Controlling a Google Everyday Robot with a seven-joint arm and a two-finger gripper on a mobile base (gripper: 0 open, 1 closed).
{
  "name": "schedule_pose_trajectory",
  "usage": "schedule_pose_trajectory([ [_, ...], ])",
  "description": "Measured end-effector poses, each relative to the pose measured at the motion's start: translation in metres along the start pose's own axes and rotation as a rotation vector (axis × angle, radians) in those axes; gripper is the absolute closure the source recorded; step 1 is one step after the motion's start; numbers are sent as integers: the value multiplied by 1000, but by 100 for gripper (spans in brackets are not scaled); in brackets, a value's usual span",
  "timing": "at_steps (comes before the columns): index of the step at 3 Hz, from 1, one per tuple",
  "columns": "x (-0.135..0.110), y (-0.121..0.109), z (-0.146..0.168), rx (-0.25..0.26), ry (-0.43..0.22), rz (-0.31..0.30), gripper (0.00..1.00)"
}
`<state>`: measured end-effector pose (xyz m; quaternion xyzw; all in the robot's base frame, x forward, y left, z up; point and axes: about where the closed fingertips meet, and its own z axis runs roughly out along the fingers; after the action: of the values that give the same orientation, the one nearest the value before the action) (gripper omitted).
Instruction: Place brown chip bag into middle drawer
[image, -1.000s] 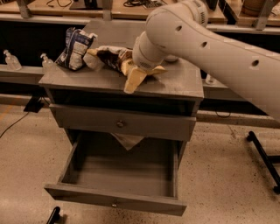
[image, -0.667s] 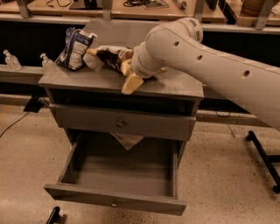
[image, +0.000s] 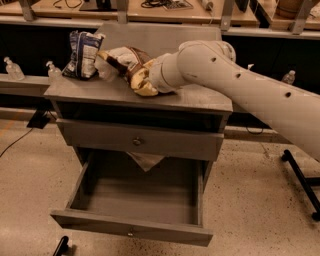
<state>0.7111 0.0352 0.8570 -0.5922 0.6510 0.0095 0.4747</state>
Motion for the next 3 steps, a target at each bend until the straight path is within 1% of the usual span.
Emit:
schedule_pose_trajectory([
  [1, -4, -11, -15, 13, -141, 54, 95],
  [2, -26, -32, -67, 78, -255, 25, 100],
  [3, -41, -38, -132, 123, -262, -37, 100],
])
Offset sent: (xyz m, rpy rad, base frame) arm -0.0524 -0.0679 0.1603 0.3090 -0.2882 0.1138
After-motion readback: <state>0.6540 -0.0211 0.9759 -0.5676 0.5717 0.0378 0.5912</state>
